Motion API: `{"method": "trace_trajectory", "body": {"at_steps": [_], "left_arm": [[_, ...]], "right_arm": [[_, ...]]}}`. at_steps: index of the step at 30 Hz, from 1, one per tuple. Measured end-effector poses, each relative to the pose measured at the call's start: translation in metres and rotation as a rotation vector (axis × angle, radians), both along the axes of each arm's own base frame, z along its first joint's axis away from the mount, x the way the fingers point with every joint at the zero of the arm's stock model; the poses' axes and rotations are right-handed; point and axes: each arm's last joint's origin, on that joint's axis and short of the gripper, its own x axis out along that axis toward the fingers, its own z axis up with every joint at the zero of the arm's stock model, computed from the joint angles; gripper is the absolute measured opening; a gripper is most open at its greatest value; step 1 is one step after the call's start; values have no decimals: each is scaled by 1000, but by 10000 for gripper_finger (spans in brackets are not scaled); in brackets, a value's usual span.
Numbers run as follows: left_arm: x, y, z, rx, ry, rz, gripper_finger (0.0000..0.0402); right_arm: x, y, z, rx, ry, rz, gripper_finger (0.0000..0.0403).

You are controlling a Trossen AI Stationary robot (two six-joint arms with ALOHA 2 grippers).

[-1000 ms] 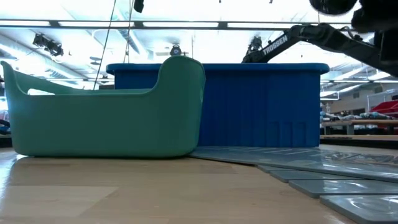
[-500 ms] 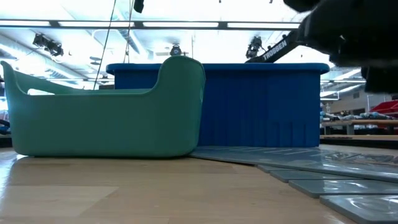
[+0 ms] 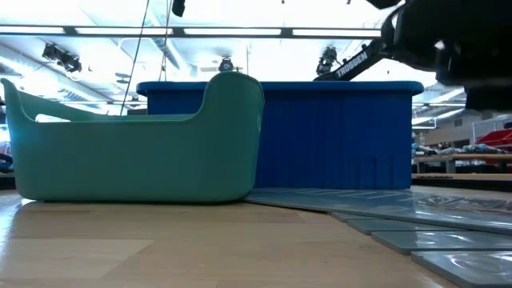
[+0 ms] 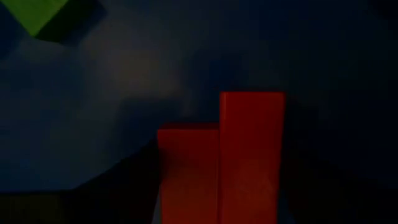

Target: Sort Items/Unsort Items

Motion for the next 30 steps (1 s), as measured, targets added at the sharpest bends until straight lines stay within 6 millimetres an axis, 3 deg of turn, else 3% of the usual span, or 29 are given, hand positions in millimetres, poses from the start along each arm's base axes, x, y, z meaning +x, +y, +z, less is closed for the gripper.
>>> {"method": "trace_trajectory", "body": {"at_steps": [7,14,17,22,26,30], "left_arm": [[0,0,0,1,0,0,1],[0,0,0,1,0,-1,1],[0,0,0,2,0,-1,1],[0,0,0,-3,-2,0,1],[-3,5,0,-24,-13,-6,1],[-7,10,0,-28,-16,-37,1]], "right_arm": [[-4,11,17,59,-14,23,270],[-11,30,68,51,-99,52,270],[-10,46,101,34,-196,87,270],[-2,89,157,7,-344,157,270],[16,143,194,-18,-418,262,270],[44,203,215,27,-529,382,270]]}}
